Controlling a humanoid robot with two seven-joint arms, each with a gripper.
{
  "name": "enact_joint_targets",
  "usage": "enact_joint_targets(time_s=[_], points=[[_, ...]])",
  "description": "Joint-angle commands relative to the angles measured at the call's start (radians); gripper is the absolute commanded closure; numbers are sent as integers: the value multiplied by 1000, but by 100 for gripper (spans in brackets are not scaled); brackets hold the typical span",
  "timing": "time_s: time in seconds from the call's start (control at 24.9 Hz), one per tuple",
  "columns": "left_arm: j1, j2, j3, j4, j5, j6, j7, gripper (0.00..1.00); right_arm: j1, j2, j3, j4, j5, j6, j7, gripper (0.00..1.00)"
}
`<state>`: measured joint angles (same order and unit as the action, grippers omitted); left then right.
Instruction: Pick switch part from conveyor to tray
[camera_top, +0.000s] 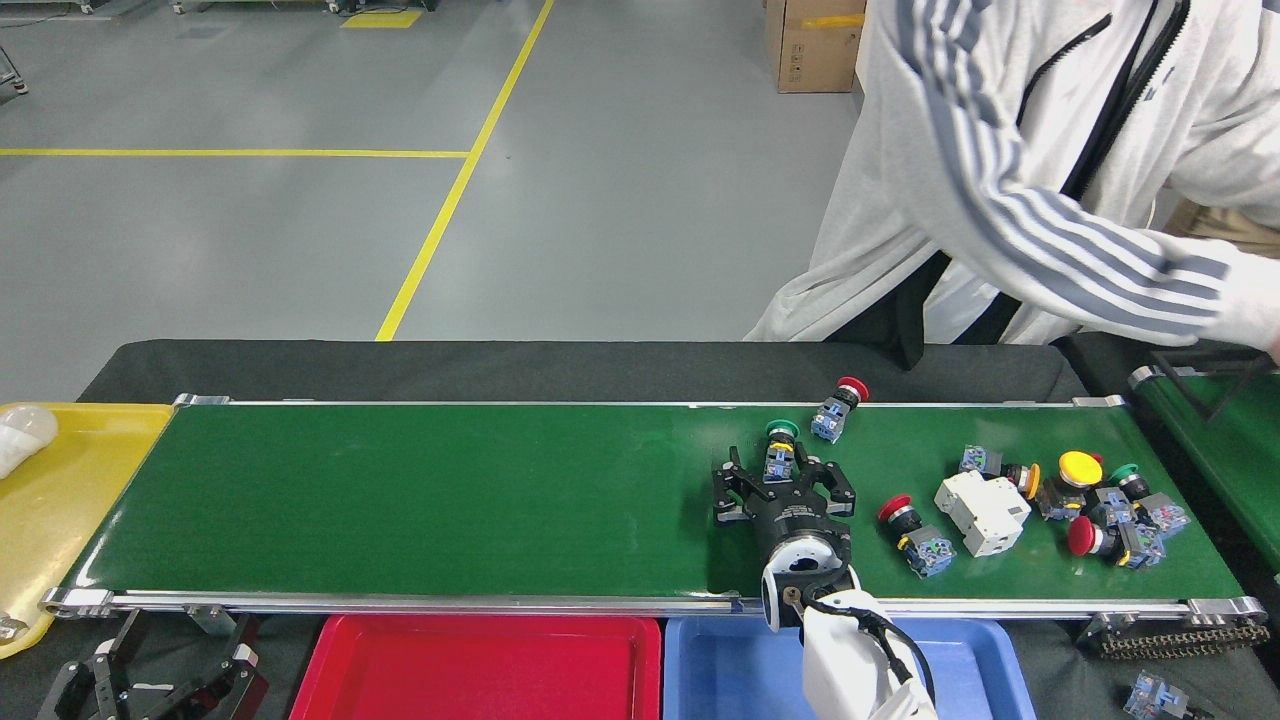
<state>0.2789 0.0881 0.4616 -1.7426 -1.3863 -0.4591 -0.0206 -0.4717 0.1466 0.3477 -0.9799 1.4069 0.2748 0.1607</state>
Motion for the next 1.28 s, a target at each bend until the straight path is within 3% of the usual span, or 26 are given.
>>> enact_joint_targets(time_s=[0.0,0.16,0.28,0.48,0.52,0.56,0.6,0.76,0.96,1.12,1.24], points=[[-4,9,3,-11,1,0,7,0,-24,-5,14,-10,0,-17,3,98],[2,9,9,-14,1,0,7,0,-21,-9,27,-39,1,-37,-1,98],[8,9,11,-12,1,0,7,0,19,-10,70,-168,1,-144,-4,98],[9,9,11,-14,1,0,7,0,217,-61,111,-459,4,-557,-10,95],[9,9,12,-14,1,0,7,0,243,-64,119,-482,9,-625,-10,75],[9,9,12,-14,1,0,7,0,257,-61,146,-484,14,-664,-10,24],[9,7,9,-14,1,0,7,0,259,-62,175,-482,14,-669,-12,0],[8,9,5,-15,3,0,7,0,259,-68,231,-480,14,-675,-38,0],[-9,10,3,-17,3,0,7,0,274,-68,200,-517,3,-641,-40,0],[-26,10,-29,-15,0,-1,5,0,424,-65,34,-603,6,-356,-66,0],[-75,18,-153,-17,-2,-1,4,0,509,-74,25,-617,7,-22,-220,1]])
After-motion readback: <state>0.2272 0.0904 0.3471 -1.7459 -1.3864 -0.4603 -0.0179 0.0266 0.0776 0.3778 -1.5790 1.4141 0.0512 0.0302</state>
